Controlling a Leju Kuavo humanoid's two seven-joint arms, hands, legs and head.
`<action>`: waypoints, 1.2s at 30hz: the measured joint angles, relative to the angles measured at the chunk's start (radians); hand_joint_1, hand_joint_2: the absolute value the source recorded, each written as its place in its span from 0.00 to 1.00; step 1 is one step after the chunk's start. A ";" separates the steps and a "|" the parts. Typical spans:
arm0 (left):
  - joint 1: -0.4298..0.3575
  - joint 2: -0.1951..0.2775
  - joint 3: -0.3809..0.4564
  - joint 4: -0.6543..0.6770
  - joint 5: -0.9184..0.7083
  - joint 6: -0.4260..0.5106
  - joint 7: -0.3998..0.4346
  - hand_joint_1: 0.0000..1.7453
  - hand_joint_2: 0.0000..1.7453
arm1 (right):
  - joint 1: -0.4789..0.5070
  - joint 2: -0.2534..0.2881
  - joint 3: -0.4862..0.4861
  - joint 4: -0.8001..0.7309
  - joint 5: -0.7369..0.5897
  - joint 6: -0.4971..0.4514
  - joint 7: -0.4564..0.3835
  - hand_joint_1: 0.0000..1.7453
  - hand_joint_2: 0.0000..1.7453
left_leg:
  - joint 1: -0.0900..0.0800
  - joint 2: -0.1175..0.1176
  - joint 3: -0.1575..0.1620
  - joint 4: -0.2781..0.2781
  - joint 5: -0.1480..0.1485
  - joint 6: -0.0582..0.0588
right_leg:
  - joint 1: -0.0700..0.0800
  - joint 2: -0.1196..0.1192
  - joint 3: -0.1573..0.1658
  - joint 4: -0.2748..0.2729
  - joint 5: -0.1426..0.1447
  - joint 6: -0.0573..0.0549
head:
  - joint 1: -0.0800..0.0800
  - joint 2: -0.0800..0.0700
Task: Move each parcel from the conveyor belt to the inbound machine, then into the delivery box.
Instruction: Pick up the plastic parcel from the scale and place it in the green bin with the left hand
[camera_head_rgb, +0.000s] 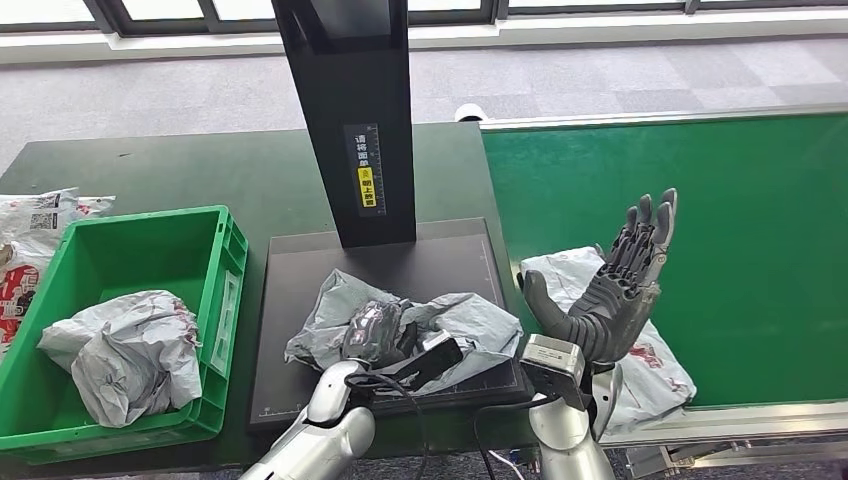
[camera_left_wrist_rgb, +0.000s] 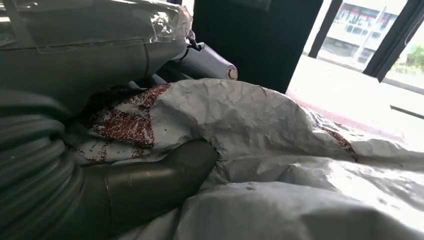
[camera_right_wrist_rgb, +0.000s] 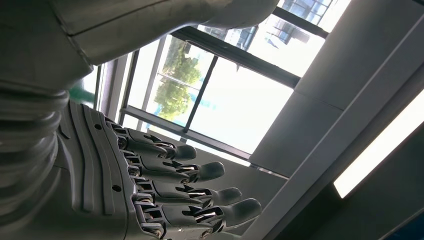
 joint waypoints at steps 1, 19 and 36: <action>0.021 0.002 0.015 -0.037 -0.030 0.015 -0.030 1.00 1.00 | 0.000 0.000 -0.001 0.000 0.001 0.000 0.000 0.00 1.00 | 0.000 0.000 -0.001 0.000 0.000 0.000 | 0.000 0.000 -0.001 0.000 0.000 0.000 | 0.000 0.000; 0.203 0.032 0.282 -0.707 -0.203 0.056 -0.140 1.00 1.00 | 0.015 -0.002 -0.026 0.000 0.004 -0.001 0.000 0.00 1.00 | 0.000 -0.001 -0.005 0.000 0.001 0.001 | 0.000 -0.001 -0.005 0.000 0.000 0.000 | 0.000 0.000; 0.287 0.042 0.458 -1.089 -0.155 0.056 -0.254 1.00 1.00 | 0.055 -0.002 -0.047 -0.042 -0.006 -0.001 0.000 0.00 1.00 | 0.000 0.000 -0.006 0.000 0.001 0.001 | 0.000 -0.001 -0.005 0.000 0.000 0.000 | 0.000 0.000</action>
